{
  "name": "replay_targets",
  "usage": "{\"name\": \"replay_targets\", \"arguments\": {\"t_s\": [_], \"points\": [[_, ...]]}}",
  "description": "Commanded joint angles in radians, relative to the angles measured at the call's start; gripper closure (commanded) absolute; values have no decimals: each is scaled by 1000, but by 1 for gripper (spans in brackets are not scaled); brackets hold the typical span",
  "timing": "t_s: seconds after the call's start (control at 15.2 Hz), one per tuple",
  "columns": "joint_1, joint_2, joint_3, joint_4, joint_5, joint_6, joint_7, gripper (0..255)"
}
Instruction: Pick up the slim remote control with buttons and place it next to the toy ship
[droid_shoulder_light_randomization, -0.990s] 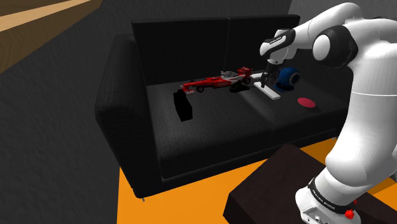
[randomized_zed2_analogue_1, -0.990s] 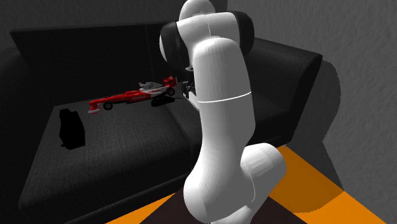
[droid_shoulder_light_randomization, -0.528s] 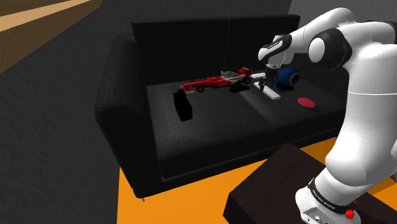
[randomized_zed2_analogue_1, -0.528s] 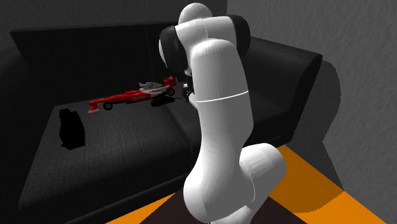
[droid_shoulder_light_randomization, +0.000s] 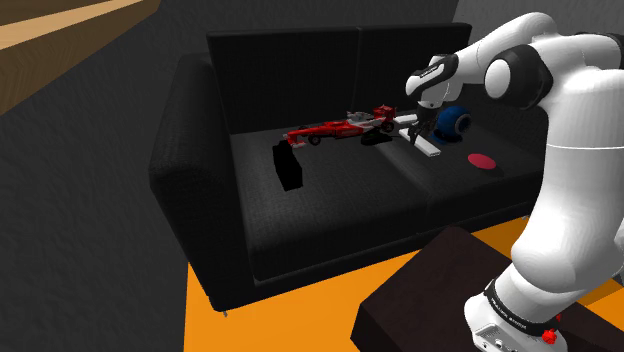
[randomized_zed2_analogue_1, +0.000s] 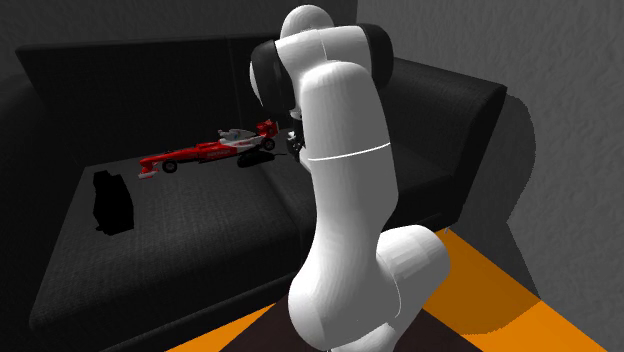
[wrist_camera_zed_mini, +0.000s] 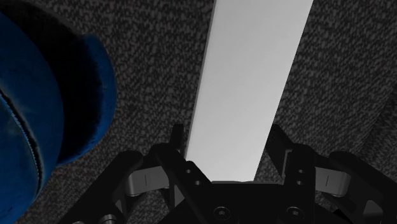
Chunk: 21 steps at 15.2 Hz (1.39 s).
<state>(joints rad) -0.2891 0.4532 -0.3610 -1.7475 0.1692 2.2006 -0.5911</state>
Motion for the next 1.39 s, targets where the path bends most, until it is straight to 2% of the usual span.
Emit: {"name": "replay_targets", "arguments": {"t_s": [0.0, 0.4, 1.32], "points": [[0, 0, 0, 0, 0, 0, 0, 255], [0, 0, 0, 0, 0, 0, 0, 255], [10, -77, -18, 83, -36, -156, 21, 255]]}}
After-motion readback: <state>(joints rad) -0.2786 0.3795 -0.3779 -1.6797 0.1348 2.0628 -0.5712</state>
